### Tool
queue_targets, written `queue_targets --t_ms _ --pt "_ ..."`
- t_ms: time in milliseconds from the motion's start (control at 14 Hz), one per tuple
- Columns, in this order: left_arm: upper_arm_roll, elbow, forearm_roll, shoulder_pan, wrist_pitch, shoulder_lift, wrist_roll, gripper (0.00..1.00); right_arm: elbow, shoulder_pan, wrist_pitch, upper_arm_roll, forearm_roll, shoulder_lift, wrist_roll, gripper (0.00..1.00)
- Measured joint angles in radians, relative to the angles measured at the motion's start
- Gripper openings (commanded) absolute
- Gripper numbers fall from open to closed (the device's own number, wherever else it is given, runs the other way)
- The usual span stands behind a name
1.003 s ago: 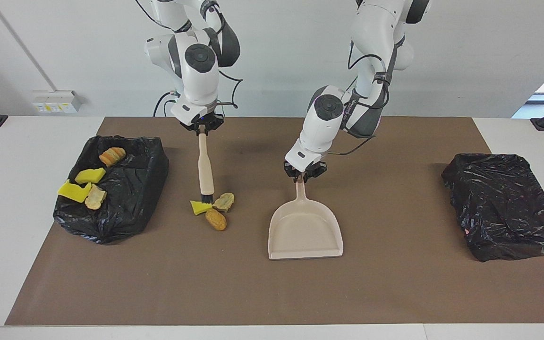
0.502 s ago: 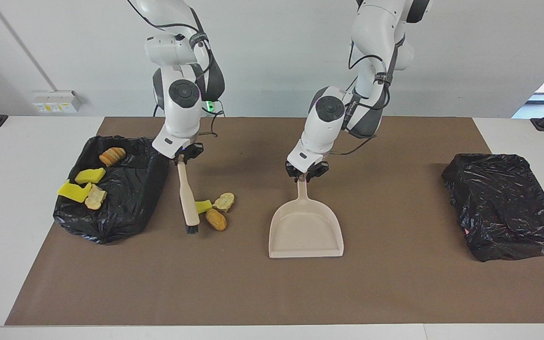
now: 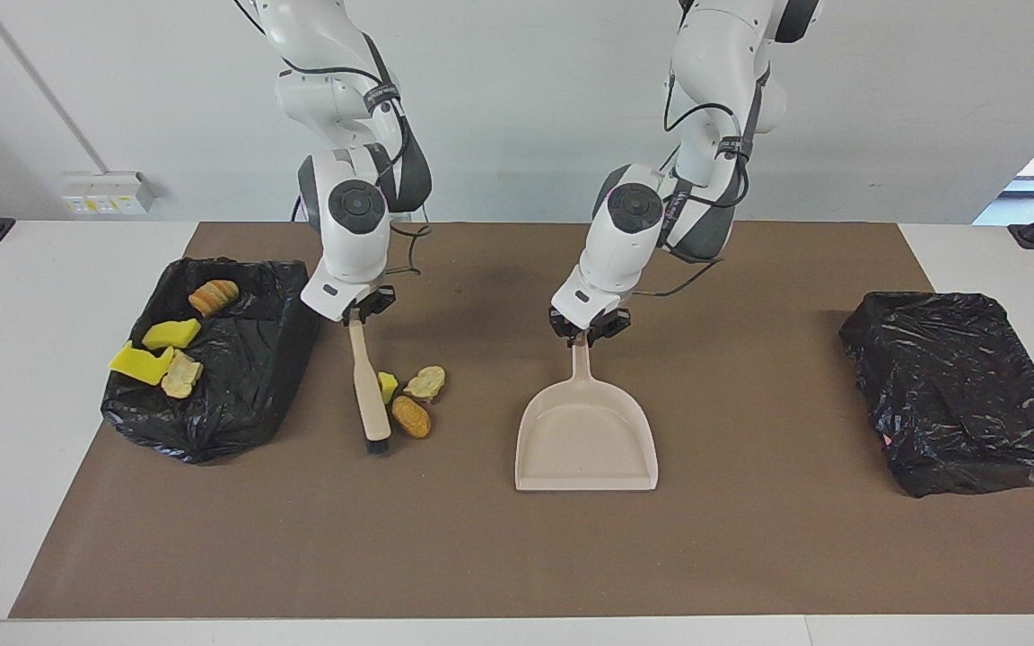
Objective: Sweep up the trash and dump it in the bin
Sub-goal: 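Sweep the bread and sponge pieces into the dustpan with the right gripper's brush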
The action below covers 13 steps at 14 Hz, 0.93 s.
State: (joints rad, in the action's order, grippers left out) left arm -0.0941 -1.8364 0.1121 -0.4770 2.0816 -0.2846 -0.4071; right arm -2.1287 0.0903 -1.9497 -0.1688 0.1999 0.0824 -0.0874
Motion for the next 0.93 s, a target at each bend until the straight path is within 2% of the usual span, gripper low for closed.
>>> queue_targets --t_ms 287,502,716,931 --pt "0.008 0.088 -0.008 0.093 -0.191 0.020 0.329 0.00 0.000 0.045 0.021 -0.006 -0.150 0.000 -0.033 0.00" --pt "0.011 0.138 -0.035 0.154 -0.305 0.032 0.608 0.00 0.006 0.100 0.021 -0.008 -0.207 0.000 -0.158 0.00" --pt "0.010 0.141 -0.109 0.159 -0.351 0.038 0.859 0.00 0.011 0.119 0.020 -0.008 -0.280 -0.001 -0.266 0.00" --pt "0.003 0.126 -0.147 0.155 -0.366 0.043 1.011 0.00 0.011 0.132 0.020 -0.008 -0.296 -0.001 -0.302 0.00"
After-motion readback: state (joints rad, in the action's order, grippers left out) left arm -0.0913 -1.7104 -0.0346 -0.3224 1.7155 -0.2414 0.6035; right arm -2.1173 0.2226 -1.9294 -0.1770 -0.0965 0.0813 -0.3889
